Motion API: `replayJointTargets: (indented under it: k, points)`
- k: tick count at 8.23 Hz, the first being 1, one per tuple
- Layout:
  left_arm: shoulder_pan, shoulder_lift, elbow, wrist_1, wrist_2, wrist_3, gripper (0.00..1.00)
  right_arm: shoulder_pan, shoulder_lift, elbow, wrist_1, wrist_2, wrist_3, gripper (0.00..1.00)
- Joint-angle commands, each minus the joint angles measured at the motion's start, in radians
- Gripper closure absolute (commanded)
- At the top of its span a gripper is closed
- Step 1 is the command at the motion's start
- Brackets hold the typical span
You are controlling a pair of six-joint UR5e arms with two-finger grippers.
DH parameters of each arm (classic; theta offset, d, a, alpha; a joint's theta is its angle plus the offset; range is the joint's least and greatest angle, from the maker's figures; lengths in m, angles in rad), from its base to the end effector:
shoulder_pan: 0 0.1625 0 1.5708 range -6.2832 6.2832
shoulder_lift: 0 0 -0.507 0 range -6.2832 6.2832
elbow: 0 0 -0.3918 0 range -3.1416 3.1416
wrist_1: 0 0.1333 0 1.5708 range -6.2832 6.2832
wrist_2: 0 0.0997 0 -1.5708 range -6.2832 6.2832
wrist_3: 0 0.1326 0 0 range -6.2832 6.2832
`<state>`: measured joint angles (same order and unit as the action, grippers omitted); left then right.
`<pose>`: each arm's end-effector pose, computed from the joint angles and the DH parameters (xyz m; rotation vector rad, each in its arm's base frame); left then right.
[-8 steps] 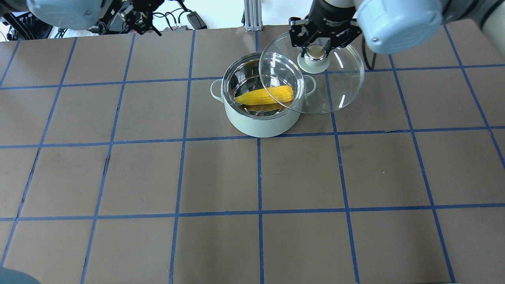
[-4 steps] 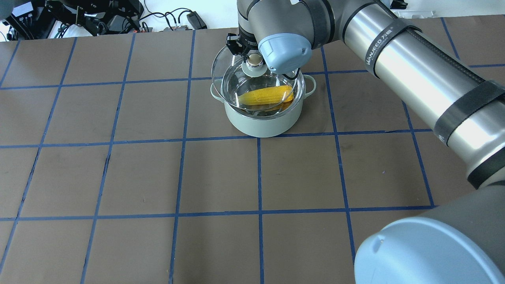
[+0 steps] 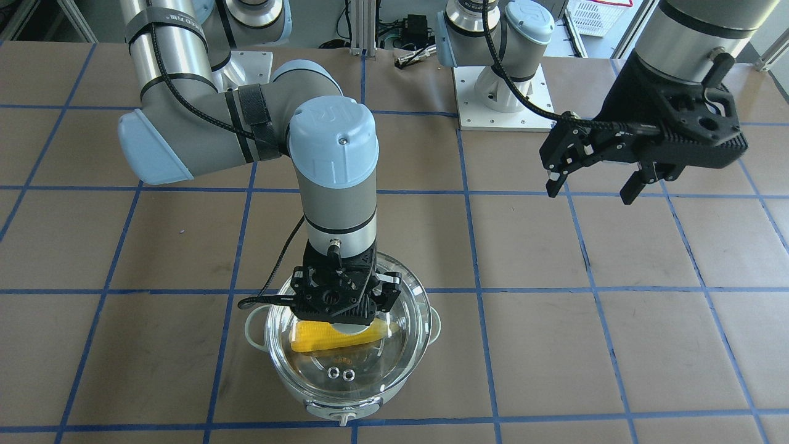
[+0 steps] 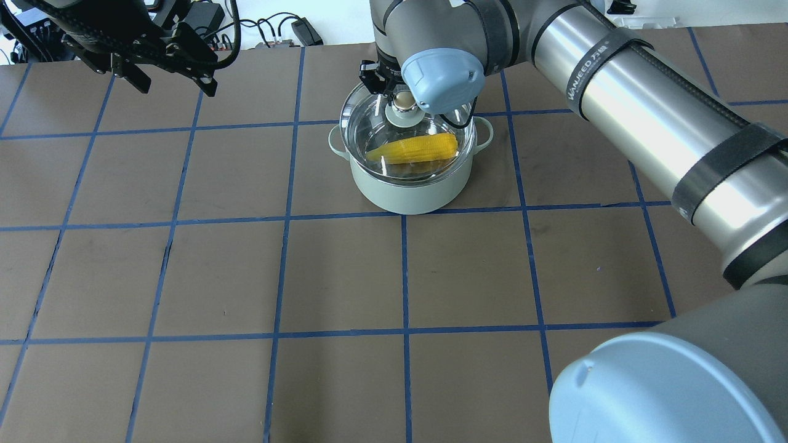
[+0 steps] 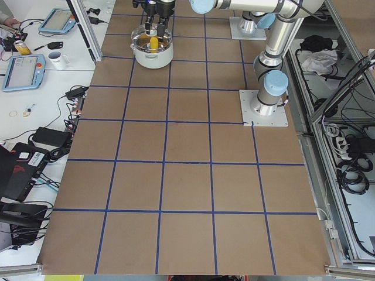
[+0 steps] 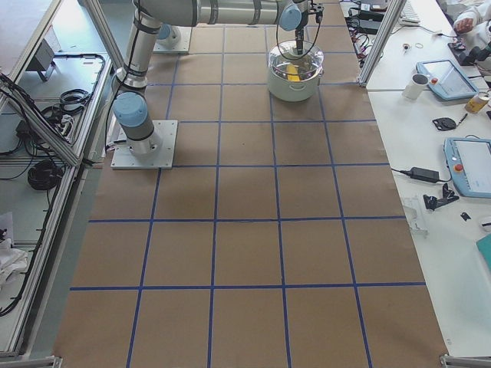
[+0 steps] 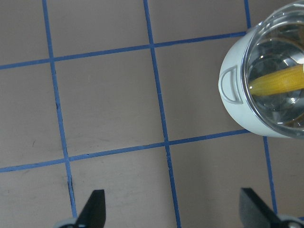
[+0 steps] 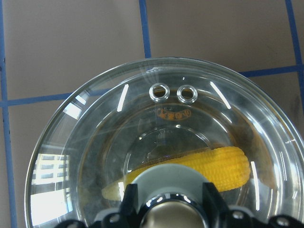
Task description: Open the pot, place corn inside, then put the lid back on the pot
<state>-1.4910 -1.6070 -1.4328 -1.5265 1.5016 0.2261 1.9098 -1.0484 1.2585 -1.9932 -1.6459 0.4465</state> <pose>-0.1001 -0.5357 0.5926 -0.2334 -3.0775 0.2395 0.3696 -0.6771 0.4119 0.1795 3.1046 -0.3508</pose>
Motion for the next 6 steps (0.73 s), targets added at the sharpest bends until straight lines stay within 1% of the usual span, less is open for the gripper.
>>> replayJointTargets:
  k: [1, 6]
  points:
    - [-0.002, 0.039, -0.049, 0.006, -0.011, 0.010, 0.00, 0.000, 0.008, 0.001, 0.001, -0.005, 0.026, 0.79]
    - [-0.003, 0.009, -0.052, 0.008, -0.008, 0.024, 0.00, -0.002, 0.011, 0.013, -0.001, -0.002, 0.032, 0.79]
